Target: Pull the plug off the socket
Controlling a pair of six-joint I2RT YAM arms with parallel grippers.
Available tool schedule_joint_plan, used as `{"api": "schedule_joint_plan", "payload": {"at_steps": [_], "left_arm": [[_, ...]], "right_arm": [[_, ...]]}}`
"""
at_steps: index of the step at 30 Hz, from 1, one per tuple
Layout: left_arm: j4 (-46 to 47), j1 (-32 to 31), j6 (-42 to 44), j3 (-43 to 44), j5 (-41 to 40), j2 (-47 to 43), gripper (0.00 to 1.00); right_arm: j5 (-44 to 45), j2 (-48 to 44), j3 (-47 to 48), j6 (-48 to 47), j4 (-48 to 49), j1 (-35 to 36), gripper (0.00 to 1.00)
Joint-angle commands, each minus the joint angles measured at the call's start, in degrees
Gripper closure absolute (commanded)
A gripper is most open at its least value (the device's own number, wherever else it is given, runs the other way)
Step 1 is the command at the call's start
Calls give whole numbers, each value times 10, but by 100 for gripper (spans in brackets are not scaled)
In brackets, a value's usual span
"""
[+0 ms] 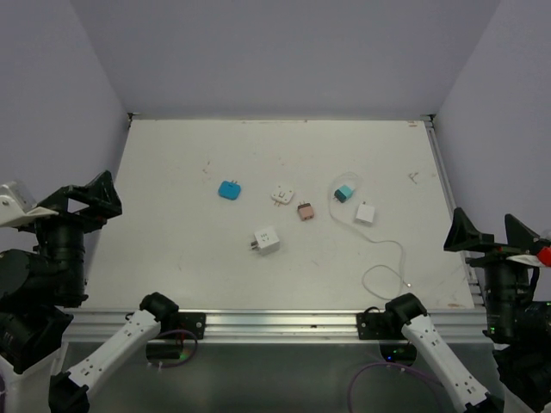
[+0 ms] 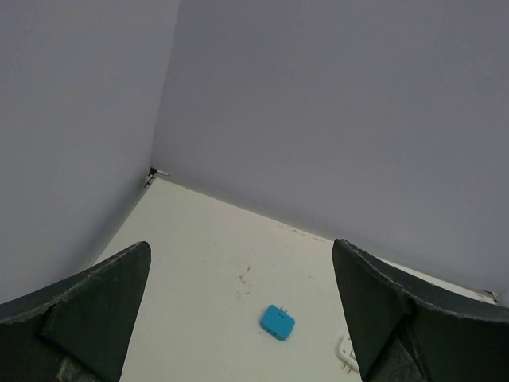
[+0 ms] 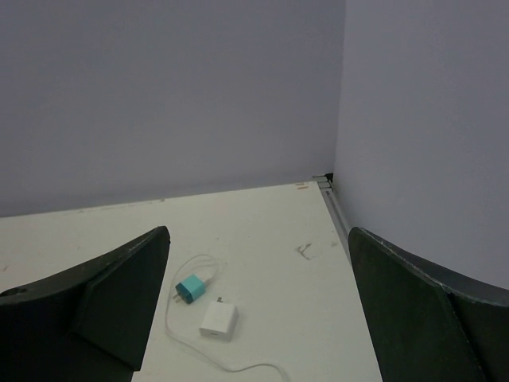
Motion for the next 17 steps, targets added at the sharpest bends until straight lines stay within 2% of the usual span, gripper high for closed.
{"api": "schedule_joint_plan", "payload": {"at_steps": [1, 17], "left_arm": [[-1, 2, 8, -7, -8, -8, 0], [38, 1, 14, -38, -8, -8, 0]], "right_arm": [[-16, 22, 6, -18, 34, -2, 1], [-31, 32, -24, -19, 63, -1, 1]]}}
